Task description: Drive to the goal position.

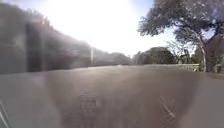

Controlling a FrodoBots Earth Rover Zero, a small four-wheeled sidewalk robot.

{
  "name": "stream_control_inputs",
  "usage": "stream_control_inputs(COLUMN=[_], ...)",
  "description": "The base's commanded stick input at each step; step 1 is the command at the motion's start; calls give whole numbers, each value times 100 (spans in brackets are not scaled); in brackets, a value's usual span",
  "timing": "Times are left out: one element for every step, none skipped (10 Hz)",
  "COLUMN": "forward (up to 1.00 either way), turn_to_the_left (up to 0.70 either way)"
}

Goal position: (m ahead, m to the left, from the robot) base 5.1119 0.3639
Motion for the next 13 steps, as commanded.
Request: stream_control_inputs(forward=[100, 100, 100, 100, 100, 100, 100, 100, 100, 100, 100, 100, 100], turn_to_the_left=[0, 0, 0, 0, 0, 0, 0, 0, 0, 0, 0, 0, 0])
